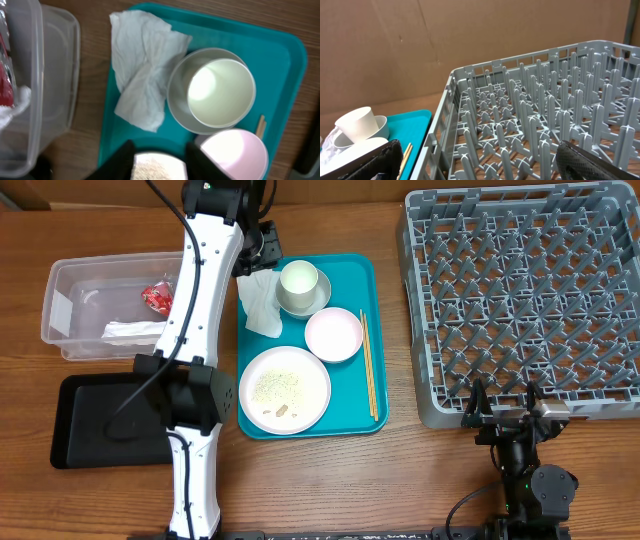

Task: Sort waste into correct bins and load items into the dishwasher
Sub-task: 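Reach the left gripper to the second white napkin and grasp it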

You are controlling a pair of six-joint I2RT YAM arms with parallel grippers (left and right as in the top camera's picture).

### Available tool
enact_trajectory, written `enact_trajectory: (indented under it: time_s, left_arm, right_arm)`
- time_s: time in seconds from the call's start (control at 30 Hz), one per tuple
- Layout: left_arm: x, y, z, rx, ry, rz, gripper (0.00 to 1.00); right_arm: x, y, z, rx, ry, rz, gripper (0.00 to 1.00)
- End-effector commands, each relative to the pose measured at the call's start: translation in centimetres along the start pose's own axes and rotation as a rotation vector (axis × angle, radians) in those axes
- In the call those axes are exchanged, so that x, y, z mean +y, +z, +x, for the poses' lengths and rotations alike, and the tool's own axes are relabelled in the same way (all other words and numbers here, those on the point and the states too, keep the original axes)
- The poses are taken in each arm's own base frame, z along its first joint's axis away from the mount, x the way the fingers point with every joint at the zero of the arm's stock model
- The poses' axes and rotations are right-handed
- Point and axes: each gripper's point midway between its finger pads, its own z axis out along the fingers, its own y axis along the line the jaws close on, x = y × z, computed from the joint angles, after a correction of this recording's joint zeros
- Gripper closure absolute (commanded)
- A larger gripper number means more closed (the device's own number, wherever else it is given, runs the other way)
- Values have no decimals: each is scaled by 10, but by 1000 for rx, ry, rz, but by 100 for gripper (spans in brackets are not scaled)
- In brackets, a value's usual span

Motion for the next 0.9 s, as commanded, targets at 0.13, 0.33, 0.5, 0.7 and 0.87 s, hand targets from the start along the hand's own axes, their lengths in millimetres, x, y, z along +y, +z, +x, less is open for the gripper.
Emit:
enact_trajectory:
  time_s: [0.13, 0.33, 0.5, 0.7, 0.87]
  left_arm:
    - [21, 73, -5, 66, -39, -108, 96]
    - [17, 108, -5, 84, -37, -111, 96]
    - [10, 130, 5, 142, -40, -72, 96]
    - [-1, 144, 17, 207, -46, -13, 96]
    - [-9, 144, 17, 214, -48, 31, 96]
  right_arm:
    - [0, 0, 2, 0, 3, -6, 0]
    - [0, 0, 2, 0, 3, -6, 0]
    - [0, 0, 2, 0, 3, -6, 0]
    - [0, 0, 2, 0, 3, -6, 0]
    - [0, 0, 2, 0, 3, -6, 0]
